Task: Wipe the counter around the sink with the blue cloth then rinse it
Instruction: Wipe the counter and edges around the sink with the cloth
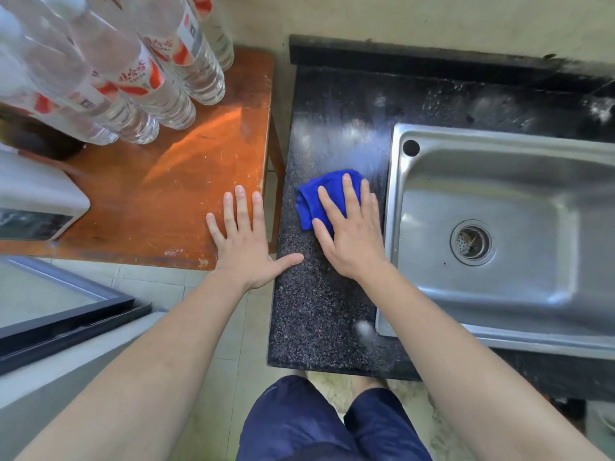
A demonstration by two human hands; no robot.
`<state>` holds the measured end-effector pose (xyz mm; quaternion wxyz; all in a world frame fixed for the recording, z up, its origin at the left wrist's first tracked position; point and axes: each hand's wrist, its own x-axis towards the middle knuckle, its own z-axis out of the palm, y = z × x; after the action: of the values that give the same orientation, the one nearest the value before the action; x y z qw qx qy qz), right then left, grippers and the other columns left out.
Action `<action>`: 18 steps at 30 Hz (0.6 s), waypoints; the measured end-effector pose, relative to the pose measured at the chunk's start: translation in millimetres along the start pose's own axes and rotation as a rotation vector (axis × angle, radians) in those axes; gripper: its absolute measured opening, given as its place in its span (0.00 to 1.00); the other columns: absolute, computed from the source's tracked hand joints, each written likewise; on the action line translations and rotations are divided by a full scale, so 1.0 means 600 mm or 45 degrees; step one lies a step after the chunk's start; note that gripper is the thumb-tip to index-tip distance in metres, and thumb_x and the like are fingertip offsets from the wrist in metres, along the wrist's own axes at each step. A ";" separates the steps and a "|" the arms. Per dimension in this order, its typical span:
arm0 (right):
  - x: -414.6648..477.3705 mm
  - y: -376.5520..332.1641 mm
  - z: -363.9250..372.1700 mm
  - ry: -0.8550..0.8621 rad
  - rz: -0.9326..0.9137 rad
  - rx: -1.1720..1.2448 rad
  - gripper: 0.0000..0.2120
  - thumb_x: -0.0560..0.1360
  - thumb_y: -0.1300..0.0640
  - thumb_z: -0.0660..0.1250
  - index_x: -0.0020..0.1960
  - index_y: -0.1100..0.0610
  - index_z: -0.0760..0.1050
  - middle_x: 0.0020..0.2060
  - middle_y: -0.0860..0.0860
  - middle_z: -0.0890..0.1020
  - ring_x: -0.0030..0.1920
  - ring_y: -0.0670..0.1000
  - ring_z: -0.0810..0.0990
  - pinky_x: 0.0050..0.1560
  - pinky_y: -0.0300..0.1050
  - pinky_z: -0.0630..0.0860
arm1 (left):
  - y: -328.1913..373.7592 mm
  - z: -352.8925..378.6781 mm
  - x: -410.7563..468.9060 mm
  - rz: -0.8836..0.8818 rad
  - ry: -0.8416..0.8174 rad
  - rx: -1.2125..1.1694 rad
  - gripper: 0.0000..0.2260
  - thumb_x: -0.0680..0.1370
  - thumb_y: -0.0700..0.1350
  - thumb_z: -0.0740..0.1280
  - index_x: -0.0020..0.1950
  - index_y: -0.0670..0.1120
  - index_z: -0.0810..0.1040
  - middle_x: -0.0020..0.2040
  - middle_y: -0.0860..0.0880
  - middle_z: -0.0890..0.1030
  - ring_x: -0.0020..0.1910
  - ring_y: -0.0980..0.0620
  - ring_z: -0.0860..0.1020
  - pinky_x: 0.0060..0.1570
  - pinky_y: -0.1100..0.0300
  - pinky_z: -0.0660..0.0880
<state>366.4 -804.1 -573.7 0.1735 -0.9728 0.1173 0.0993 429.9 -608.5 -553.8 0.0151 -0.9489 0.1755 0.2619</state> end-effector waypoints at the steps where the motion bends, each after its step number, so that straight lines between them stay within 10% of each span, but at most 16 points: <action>1: 0.020 -0.008 -0.004 -0.005 0.010 -0.020 0.30 0.81 0.38 0.53 0.81 0.46 0.56 0.81 0.58 0.50 0.80 0.65 0.44 0.79 0.62 0.44 | 0.000 -0.001 0.000 -0.002 -0.003 0.004 0.62 0.62 0.84 0.49 0.78 0.45 0.28 0.78 0.41 0.28 0.78 0.39 0.30 0.73 0.32 0.37; 7: 0.070 -0.052 -0.018 -0.009 0.094 -0.071 0.32 0.81 0.37 0.54 0.81 0.47 0.54 0.81 0.59 0.48 0.80 0.66 0.45 0.78 0.62 0.48 | 0.001 -0.005 -0.002 -0.015 -0.012 -0.005 0.62 0.61 0.84 0.50 0.78 0.46 0.28 0.78 0.42 0.28 0.78 0.40 0.30 0.73 0.33 0.36; 13: -0.022 0.009 -0.011 0.149 0.014 0.075 0.28 0.66 0.46 0.72 0.64 0.54 0.81 0.67 0.60 0.77 0.67 0.70 0.73 0.66 0.60 0.74 | 0.004 -0.004 -0.009 -0.036 -0.017 -0.039 0.64 0.59 0.85 0.51 0.79 0.47 0.30 0.79 0.44 0.30 0.78 0.43 0.30 0.73 0.34 0.36; 18: -0.042 0.072 -0.075 0.304 0.101 0.382 0.24 0.63 0.54 0.75 0.59 0.52 0.83 0.57 0.54 0.83 0.54 0.61 0.81 0.49 0.54 0.82 | 0.029 -0.017 -0.017 -0.070 -0.013 -0.148 0.63 0.61 0.83 0.55 0.81 0.46 0.36 0.79 0.41 0.31 0.78 0.43 0.30 0.74 0.35 0.35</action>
<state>338.0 -854.9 -540.3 0.2973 -0.9355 0.1887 -0.0286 421.1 -622.6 -539.0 -0.0319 -0.9513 0.1336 0.2759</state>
